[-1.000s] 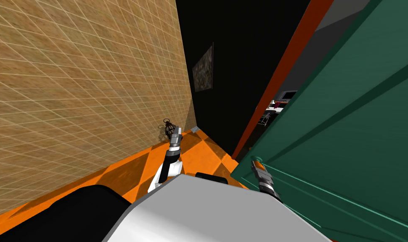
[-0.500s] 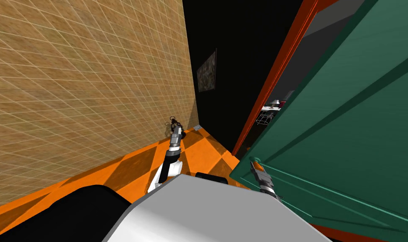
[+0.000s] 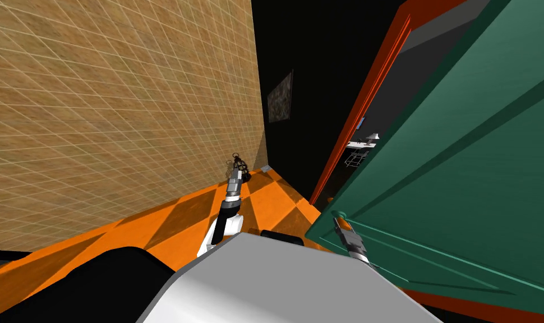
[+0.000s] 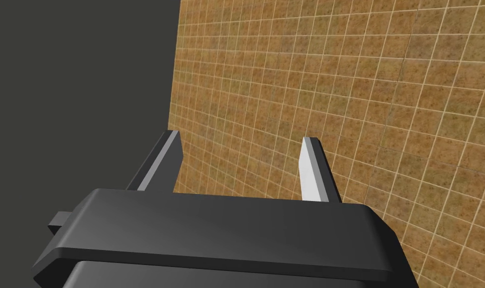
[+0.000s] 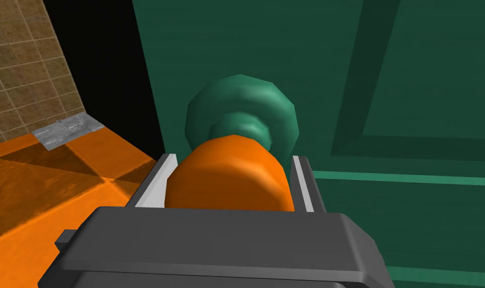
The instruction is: Pull the door open
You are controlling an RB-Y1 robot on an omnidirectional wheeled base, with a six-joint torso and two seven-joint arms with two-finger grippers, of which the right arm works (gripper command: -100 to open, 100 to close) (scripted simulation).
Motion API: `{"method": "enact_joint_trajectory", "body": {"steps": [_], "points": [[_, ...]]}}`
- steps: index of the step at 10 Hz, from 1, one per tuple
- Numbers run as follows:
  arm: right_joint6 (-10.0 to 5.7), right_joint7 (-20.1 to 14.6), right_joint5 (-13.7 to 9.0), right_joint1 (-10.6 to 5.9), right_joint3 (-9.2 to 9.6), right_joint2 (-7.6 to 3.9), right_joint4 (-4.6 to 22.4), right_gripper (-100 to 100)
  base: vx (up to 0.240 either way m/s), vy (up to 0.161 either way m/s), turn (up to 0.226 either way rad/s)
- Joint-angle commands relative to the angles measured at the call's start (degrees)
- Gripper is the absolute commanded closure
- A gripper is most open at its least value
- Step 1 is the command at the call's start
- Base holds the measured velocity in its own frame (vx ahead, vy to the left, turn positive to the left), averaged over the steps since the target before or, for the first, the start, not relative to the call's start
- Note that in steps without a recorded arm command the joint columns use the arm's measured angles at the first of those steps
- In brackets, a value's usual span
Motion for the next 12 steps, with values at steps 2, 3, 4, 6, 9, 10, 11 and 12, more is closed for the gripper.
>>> {"method": "enact_joint_trajectory", "body": {"steps": [2, 3, 4, 6, 9, 10, 11, 12], "points": [[-2.51, -2.3, 1.1, 1.75, 1.83, -1.84, 0.1, 100, -0.231, -0.022, 0.125], [-3.24, -3.0, 1.5, 2.18, 2.35, -2.39, 0.2, 100, -0.226, -0.018, 0.106], [-3.86, -3.6, 1.8, 2.55, 2.79, -2.85, 0.2, 100, -0.224, -0.004, 0.101], [-3.80, -3.7, 1.9, 2.66, 2.93, -3.12, 0.2, 100, -0.175, -0.015, 0.064], [-6.88, -5.5, 2.7, 3.73, 4.44, -4.41, 1.6, 100, -0.199, -0.039, 0.144], [-7.90, -6.1, 2.9, 4.04, 4.89, -4.86, 2.1, 100, -0.181, -0.053, 0.138], [-8.93, -6.7, 3.2, 4.36, 5.34, -5.31, 2.5, 100, -0.191, -0.040, 0.133], [-9.93, -7.2, 3.4, 4.66, 5.79, -5.75, 3.0, 100, -0.202, -0.043, 0.145]]}}
